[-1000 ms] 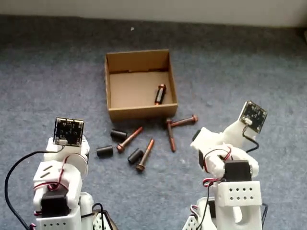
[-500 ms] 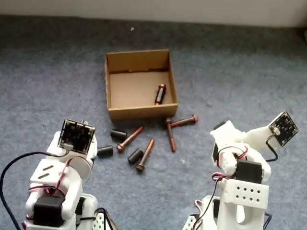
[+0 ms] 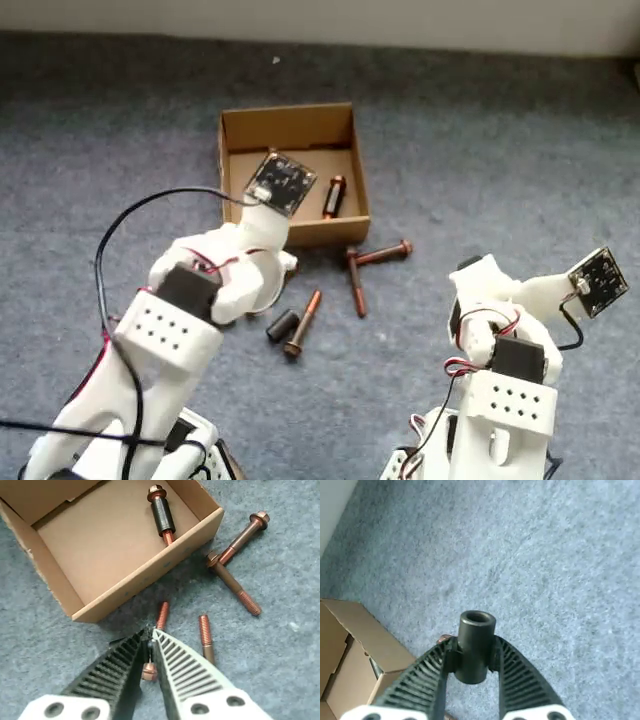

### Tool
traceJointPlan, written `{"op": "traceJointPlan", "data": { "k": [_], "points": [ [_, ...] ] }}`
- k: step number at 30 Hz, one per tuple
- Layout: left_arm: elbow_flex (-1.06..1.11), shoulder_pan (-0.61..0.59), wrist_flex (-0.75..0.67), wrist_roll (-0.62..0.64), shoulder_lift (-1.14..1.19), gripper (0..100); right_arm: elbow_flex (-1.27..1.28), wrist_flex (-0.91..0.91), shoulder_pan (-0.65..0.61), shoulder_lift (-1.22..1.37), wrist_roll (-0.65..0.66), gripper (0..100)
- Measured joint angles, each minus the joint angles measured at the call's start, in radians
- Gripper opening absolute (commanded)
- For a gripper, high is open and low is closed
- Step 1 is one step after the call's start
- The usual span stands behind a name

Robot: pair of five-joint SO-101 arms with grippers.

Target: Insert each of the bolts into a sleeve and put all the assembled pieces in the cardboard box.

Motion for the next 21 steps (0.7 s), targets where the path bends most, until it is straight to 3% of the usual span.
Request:
{"op": "traceJointPlan", "data": {
  "k": [5, 12, 17, 21],
  "points": [
    [-0.126, 0.057, -0.075, 0.078, 0.279, 5, 0.0, -0.003, 0.0, 0.0, 0.0, 0.5],
    [-0.339, 0.097, -0.089, 0.097, 0.638, 5, 0.006, -0.006, 0.003, 0.0, 0.0, 0.5],
    [-0.491, 0.098, -0.089, 0.189, 0.847, 16, 0.006, -0.006, 0.003, 0.0, 0.0, 0.5],
    [-0.577, 0.098, -0.087, 0.292, 0.945, 18, 0.006, -0.006, 0.003, 0.0, 0.0, 0.5]
  ]
}}
